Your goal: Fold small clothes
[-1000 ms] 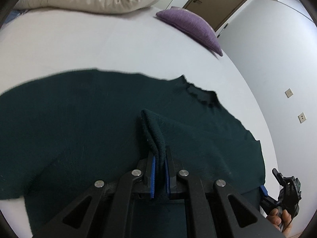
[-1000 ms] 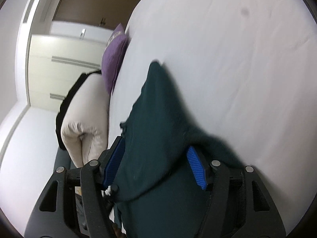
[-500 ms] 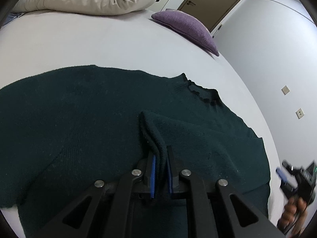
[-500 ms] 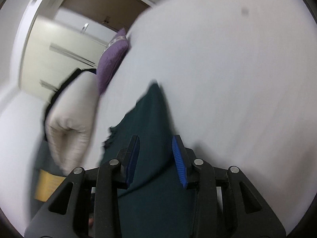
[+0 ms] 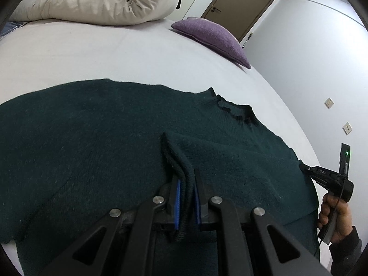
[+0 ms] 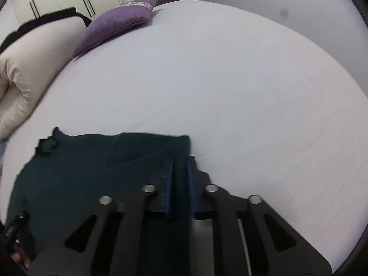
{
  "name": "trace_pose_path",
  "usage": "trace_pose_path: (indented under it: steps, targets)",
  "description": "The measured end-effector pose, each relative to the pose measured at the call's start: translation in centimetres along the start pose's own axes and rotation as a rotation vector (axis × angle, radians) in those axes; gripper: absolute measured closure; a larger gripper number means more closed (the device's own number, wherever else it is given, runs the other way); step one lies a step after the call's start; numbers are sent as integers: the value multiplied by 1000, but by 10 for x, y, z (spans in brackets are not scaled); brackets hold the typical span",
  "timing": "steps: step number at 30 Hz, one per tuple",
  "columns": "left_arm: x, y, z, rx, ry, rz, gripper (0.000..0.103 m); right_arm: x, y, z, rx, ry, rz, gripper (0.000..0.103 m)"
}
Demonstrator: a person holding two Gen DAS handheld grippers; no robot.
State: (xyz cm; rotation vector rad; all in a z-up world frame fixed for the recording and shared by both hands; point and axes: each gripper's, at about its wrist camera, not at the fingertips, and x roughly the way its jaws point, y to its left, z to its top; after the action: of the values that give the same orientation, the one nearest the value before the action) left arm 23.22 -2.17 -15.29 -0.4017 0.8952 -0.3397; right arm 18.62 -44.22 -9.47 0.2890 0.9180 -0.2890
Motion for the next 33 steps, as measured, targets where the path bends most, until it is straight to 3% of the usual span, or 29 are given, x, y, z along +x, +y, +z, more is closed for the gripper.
trace_pose_path:
  steps: [9, 13, 15, 18, 20, 21, 23, 26, 28, 29, 30, 31, 32, 33]
  targets:
    - [-3, -1, -4, 5, -18, 14, 90, 22, -5, 15, -19, -24, -25, 98]
    - [-3, 0, -5, -1, -21, 8, 90, -11, -8, 12, 60, -84, -20, 93]
    - [-4, 0, -6, -5, -20, 6, 90, -36, 2, 0, 31, -124, 25, 91]
    - [-5, -1, -6, -2, -22, 16, 90, -42, 22, -23, -69, -90, 44, 91]
    - [-6, -2, -8, -1, -24, 23, 90, -24, 22, -41, -116, -18, -14, 92]
    - [-6, -2, -9, 0, -25, 26, 90, -13, 15, -44, -102, -10, 3, 92]
    - [-4, -2, -7, 2, -19, 29, 90, -10, 4, -43, -70, -48, 52, 92]
    - [-6, 2, 0, -30, 1, -5, 89, -23, 10, -37, -72, -62, 35, 91]
    - [-20, 5, 2, -39, -3, 18, 78, -64, 14, -54, -66, -130, 67, 88]
    - [-34, 7, 2, -49, -27, 36, 58, -83, 18, -60, -71, -177, 84, 87]
    - [-47, 10, 1, -57, -50, 48, 37, -105, 25, -64, -84, -241, 86, 77]
    - [-65, 14, 1, -65, -87, 60, 31, -118, 33, -64, -89, -284, 82, 55]
    - [-89, 21, -2, -75, -131, 58, 27, -138, 42, -70, -90, -355, 78, 41]
    - [-108, 31, -5, -94, -151, 46, 27, -154, 49, -76, -94, -414, 85, 20]
